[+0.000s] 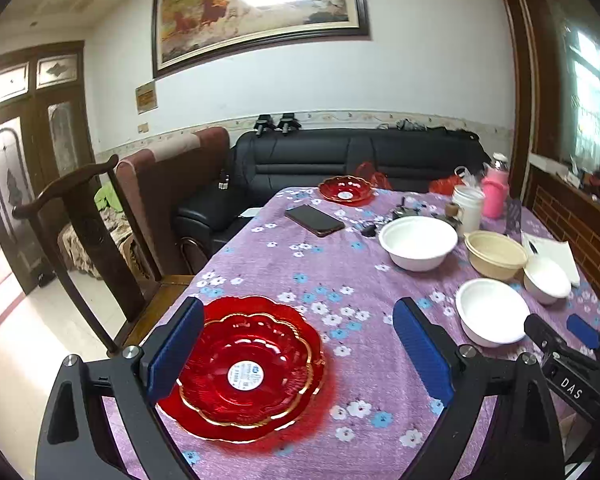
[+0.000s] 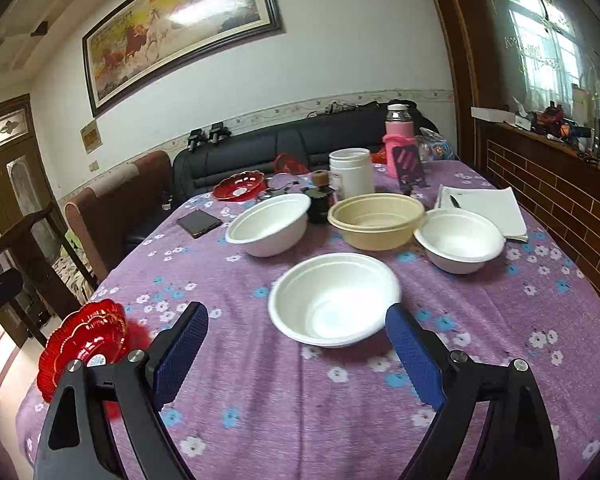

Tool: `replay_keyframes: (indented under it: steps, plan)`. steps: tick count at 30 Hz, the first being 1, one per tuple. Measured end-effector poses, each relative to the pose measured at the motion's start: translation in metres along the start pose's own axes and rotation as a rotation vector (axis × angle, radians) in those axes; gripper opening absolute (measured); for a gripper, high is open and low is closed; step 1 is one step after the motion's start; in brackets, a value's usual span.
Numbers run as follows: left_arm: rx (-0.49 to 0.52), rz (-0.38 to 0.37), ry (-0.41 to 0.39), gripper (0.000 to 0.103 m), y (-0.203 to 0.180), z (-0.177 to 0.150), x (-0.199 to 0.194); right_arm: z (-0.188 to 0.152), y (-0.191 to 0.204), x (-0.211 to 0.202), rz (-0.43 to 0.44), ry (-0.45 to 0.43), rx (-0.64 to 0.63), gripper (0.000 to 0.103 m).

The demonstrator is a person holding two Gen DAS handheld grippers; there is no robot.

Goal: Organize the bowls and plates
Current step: 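Move the right tool to the white paper plate and grip its rim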

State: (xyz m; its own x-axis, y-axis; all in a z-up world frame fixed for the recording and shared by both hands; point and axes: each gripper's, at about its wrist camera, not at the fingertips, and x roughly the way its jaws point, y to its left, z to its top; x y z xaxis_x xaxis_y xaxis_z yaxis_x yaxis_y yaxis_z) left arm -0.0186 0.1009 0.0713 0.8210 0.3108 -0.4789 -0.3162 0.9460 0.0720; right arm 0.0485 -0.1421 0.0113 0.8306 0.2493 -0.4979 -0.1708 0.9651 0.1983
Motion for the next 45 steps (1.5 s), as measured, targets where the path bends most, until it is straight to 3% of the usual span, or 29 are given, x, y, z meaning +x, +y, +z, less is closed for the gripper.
replay_keyframes:
  steps: [10,17,23,27,29,33,37,40,45]
  plan:
    - [0.057,-0.005,0.012,0.095,-0.03,-0.003,-0.006,0.018,-0.027,-0.017,-0.024,-0.078,0.022,0.093]
    - [0.07,0.001,0.018,0.095,-0.035,-0.005,-0.006,0.058,-0.047,-0.04,-0.122,-0.192,-0.028,0.093]
    - [0.067,0.0,0.021,0.095,-0.037,-0.006,-0.005,0.09,-0.065,-0.054,-0.14,-0.24,0.017,0.094]
    - [0.064,-0.003,0.031,0.095,-0.038,-0.008,-0.003,0.091,-0.074,-0.051,-0.164,-0.246,0.104,0.094]
    - [0.07,-0.002,0.036,0.095,-0.041,-0.007,-0.001,0.087,-0.072,-0.051,-0.168,-0.28,0.095,0.094]
    - [0.075,0.001,0.044,0.095,-0.043,-0.007,0.004,0.087,-0.069,-0.043,-0.174,-0.247,0.096,0.094]
    - [0.081,0.001,0.057,0.095,-0.045,-0.009,0.009,0.091,-0.07,-0.046,-0.277,-0.297,0.094,0.094]
    - [0.092,0.0,0.067,0.095,-0.049,-0.012,0.012,0.093,-0.071,-0.049,-0.418,-0.348,0.077,0.094]
    - [0.112,-0.003,0.079,0.095,-0.058,-0.011,0.02,0.096,-0.087,-0.04,-0.381,-0.3,0.118,0.097]
